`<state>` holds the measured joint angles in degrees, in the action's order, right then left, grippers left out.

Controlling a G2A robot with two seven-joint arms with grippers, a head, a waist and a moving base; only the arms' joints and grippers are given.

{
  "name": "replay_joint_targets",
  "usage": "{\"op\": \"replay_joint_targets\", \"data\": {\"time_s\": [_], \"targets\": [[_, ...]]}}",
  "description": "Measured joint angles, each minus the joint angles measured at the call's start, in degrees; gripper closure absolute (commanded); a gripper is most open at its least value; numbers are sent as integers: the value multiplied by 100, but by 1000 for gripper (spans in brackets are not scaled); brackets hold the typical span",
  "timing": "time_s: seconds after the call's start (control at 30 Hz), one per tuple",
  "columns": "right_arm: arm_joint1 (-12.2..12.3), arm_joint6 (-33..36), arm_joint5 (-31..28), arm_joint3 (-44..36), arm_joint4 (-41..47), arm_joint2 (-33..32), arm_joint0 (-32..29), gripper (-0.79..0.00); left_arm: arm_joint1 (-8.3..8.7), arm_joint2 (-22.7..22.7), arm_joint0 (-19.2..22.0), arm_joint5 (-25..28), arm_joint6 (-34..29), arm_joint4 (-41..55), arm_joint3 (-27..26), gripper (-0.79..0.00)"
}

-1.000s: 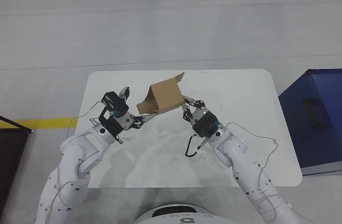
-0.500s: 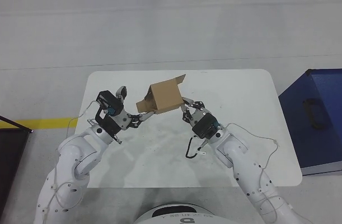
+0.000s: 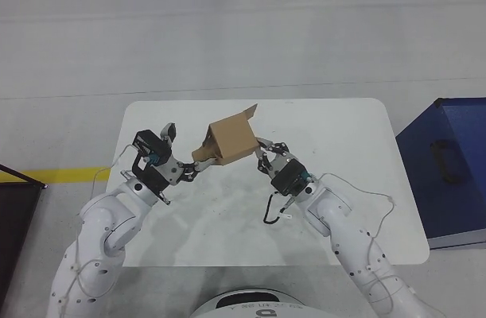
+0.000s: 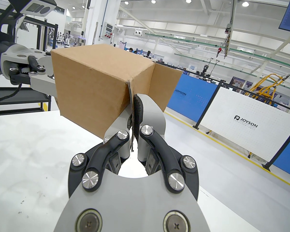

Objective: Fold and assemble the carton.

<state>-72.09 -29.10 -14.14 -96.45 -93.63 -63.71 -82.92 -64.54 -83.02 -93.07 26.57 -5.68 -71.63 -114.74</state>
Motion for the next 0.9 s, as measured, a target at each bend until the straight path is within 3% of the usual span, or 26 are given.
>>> {"op": "replay_joint_targets", "data": {"time_s": [0.47,0.63,0.8,0.83,0.9], "targets": [[-7,32,129,19,72,7,15,0,13,-14,125,24,35,24,31,-785],[-7,33,127,19,72,7,15,0,45,-164,113,-143,303,-1175,-170,-785],[-8,49,134,10,85,8,11,0,44,-165,109,-130,290,-806,-152,-785],[-10,68,145,-2,111,8,9,0,40,-187,97,-163,301,-776,-124,-779],[-12,78,174,-11,162,-7,9,0,22,-275,58,-274,280,-341,-5,-646]]}}
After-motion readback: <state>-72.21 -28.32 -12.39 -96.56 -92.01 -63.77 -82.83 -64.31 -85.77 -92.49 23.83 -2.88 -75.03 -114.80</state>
